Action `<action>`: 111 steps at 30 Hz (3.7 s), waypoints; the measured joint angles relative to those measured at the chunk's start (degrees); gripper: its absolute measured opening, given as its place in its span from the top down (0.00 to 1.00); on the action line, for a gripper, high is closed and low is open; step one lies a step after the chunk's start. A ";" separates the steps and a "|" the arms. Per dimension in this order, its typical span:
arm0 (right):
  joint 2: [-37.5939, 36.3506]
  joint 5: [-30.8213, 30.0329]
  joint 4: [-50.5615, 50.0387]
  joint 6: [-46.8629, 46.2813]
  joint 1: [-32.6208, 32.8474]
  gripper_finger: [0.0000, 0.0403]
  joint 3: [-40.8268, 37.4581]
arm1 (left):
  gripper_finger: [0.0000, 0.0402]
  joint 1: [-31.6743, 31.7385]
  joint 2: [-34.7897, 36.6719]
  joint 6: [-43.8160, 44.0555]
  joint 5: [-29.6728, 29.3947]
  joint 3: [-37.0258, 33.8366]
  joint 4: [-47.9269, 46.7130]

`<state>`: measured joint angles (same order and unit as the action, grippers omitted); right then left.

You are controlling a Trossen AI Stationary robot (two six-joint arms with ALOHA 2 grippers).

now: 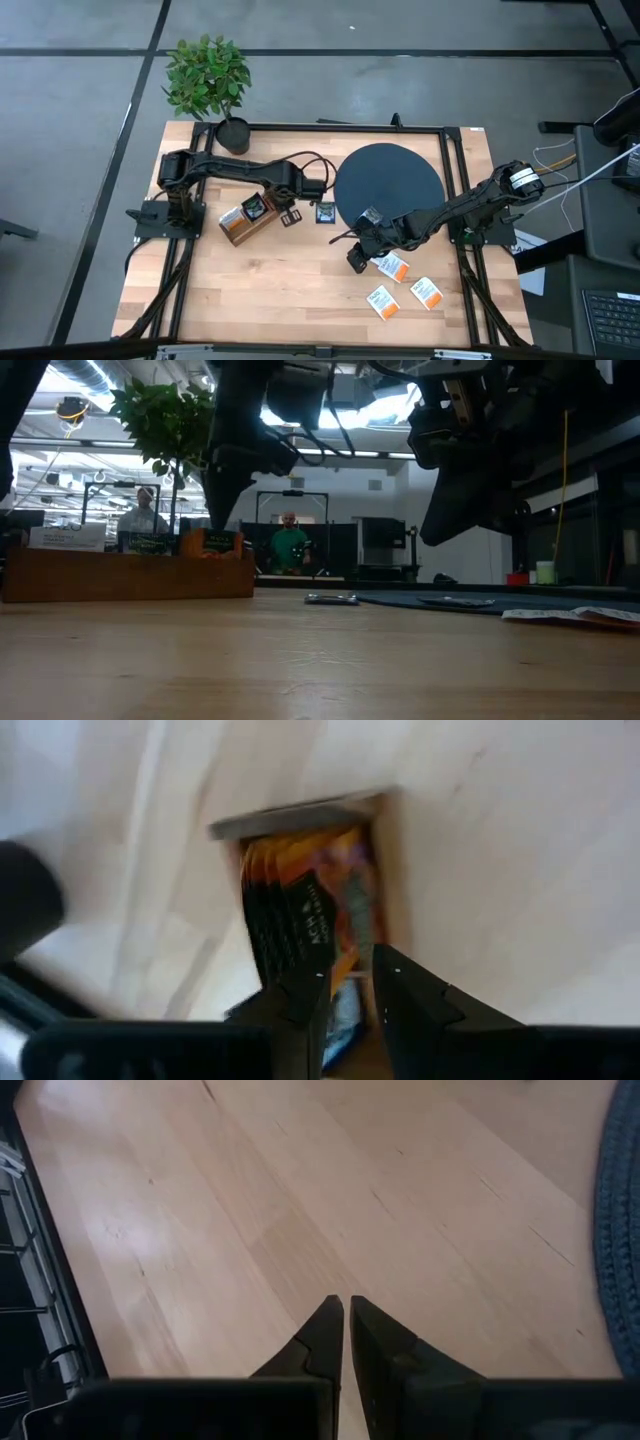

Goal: Pick & Place Tea
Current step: Adjust the orange tea bag in the wooden organizer, then put the white tea bag into the left section of the wooden organizer

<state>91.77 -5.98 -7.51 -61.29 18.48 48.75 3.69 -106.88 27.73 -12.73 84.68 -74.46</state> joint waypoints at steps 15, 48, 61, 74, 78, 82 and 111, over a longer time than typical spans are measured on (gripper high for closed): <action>0.00 -0.01 -0.14 0.23 0.00 0.93 0.00 | 0.83 0.34 1.95 0.42 -5.45 -8.50 -2.72; 0.00 -7.50 -9.33 17.45 -4.08 0.97 0.00 | 0.84 -5.60 11.85 17.46 9.32 -4.91 27.02; -0.47 -8.35 -22.81 12.26 -4.87 0.98 0.00 | 0.84 -6.66 10.79 17.59 9.82 -4.91 32.38; -3.56 4.30 -36.26 -10.66 3.02 0.99 9.58 | 0.85 -6.21 10.37 4.66 16.12 -6.24 39.15; -3.52 6.03 -41.21 -20.22 7.19 0.99 9.88 | 0.85 -6.26 9.69 7.23 23.06 -9.82 55.04; -3.52 6.19 -41.21 -28.53 10.89 0.97 9.47 | 0.85 -7.03 8.22 9.59 25.77 -12.08 62.86; 6.97 4.82 -13.24 -28.67 9.58 0.98 0.68 | 0.85 -9.32 -4.03 16.90 28.34 -12.19 65.04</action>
<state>98.74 -1.15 -20.75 -89.96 28.06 49.43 -5.63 -110.91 44.62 15.61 72.49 -9.43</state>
